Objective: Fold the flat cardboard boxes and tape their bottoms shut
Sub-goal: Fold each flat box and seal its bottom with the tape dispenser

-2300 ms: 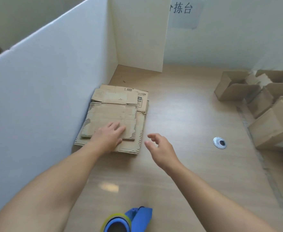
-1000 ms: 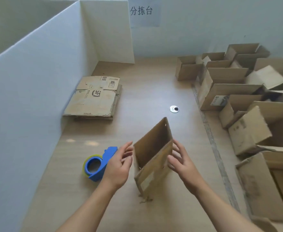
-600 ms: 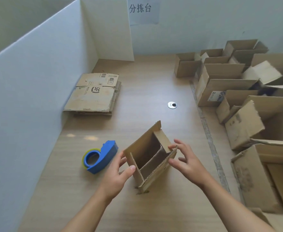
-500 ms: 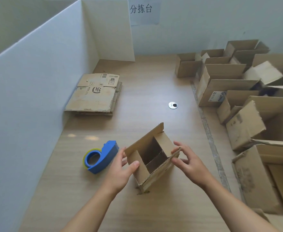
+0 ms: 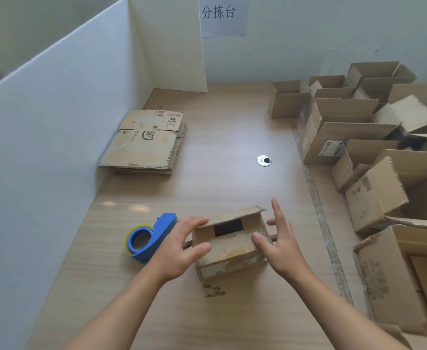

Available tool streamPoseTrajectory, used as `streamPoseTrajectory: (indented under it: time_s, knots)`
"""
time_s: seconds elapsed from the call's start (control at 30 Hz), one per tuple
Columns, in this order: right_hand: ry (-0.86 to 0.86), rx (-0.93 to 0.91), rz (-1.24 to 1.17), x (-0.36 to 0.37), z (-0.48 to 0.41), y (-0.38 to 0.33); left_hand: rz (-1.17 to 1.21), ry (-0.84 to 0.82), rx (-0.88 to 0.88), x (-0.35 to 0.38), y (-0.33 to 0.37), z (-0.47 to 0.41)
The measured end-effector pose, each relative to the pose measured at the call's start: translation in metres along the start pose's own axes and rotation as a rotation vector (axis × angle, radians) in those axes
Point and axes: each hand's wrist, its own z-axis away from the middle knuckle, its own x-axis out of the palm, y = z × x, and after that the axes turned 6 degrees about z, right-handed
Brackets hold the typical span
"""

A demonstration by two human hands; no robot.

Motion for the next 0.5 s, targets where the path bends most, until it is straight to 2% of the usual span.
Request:
streamPoseTrajectory:
  time_s: [0.1, 0.17, 0.3, 0.4, 0.5]
  knots:
    - [-0.079, -0.071, 0.099, -0.001, -0.008, -0.003, -0.016, 0.052, 0.073, 0.004, -0.014, 0.004]
    - [-0.118, -0.102, 0.148, 0.001, -0.011, -0.003, 0.022, 0.079, 0.048, 0.006, -0.021, 0.002]
    - [-0.068, -0.159, 0.205, 0.006, -0.01, -0.005, 0.022, 0.155, 0.005, 0.016, -0.026, -0.008]
    - [0.028, -0.138, 0.26, 0.001, -0.009, 0.004, -0.074, 0.071, -0.011, 0.03, -0.032, -0.014]
    - [0.03, -0.114, 0.282, -0.002, -0.003, 0.019, -0.081, 0.022, -0.01, 0.041, -0.045, -0.012]
